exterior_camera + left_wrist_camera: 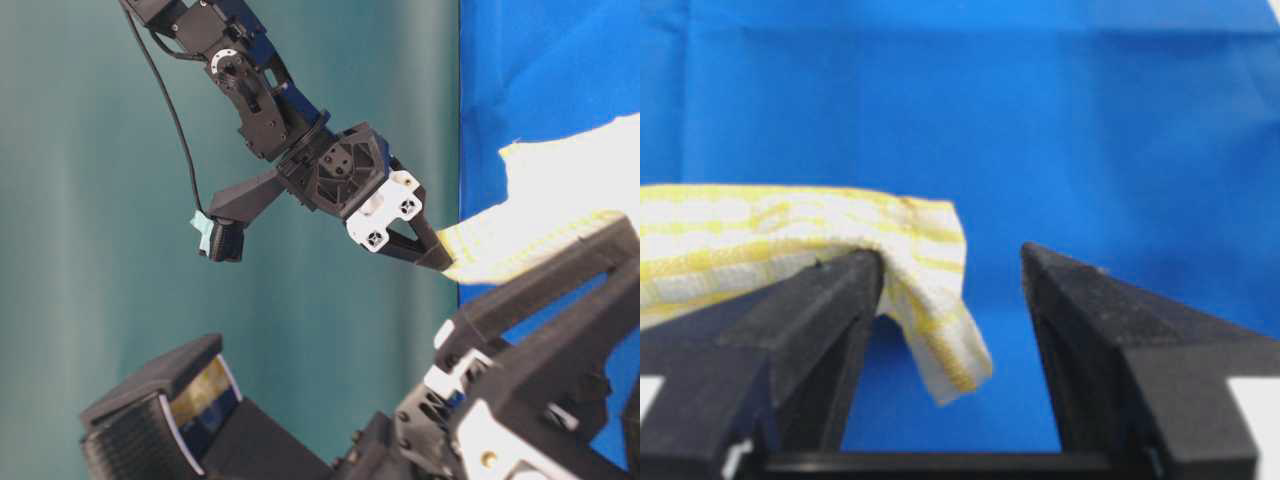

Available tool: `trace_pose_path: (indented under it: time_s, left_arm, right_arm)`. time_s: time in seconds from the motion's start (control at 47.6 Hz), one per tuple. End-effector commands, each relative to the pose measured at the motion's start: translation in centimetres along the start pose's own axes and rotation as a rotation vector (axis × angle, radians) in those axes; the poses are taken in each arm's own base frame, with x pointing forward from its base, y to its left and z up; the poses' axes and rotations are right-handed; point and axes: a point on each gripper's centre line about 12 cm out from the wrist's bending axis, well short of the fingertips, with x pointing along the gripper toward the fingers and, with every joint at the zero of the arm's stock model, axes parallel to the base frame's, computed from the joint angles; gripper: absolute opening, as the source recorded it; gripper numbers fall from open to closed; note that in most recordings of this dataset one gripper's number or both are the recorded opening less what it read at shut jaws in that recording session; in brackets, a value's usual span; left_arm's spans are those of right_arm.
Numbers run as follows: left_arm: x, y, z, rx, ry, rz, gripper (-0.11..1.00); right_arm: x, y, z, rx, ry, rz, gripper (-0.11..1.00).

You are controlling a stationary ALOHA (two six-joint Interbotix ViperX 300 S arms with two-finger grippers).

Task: Fold the yellow towel.
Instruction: 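Lay the strip down vertically and open both grippers, then move both grippers to the strip's far end corners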

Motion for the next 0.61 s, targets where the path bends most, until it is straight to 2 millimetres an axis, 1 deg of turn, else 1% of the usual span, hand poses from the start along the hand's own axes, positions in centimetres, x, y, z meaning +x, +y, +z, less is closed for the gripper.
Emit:
trace_pose_path:
  time_s: [0.0, 0.105, 0.147, 0.168, 0.273, 0.399, 0.588]
  left_arm:
    - [-0.9, -0.3, 1.1, 0.004, -0.002, -0.004, 0.5]
    - [-2.2, -0.4, 1.3, 0.005, 0.066, 0.005, 0.47]
    - [-2.9, -0.4, 1.5, 0.002, 0.095, 0.009, 0.47]
    - [-3.2, -0.3, 1.6, 0.003, 0.11, 0.012, 0.47]
    - [-4.8, -0.3, 2.1, 0.003, 0.17, 0.023, 0.47]
    - [-6.8, 0.6, 2.4, -0.011, 0.216, 0.049, 0.47]
    - [-9.3, 2.2, 2.5, -0.039, 0.205, 0.084, 0.47]
  right_arm:
    - [-0.7, 0.2, 1.6, -0.016, -0.044, 0.004, 0.34]
    - [-1.1, 0.2, 1.6, -0.03, -0.047, 0.005, 0.63]
    - [-1.6, 0.3, 1.8, -0.037, -0.052, 0.007, 0.71]
    - [-1.8, 0.3, 1.9, -0.037, -0.055, 0.008, 0.72]
    - [-3.3, 0.4, 2.0, -0.04, -0.067, 0.011, 0.7]
    - [-5.6, 0.6, 1.9, -0.042, -0.088, 0.017, 0.67]
    - [-9.2, 1.7, -0.1, -0.054, -0.102, 0.044, 0.67]
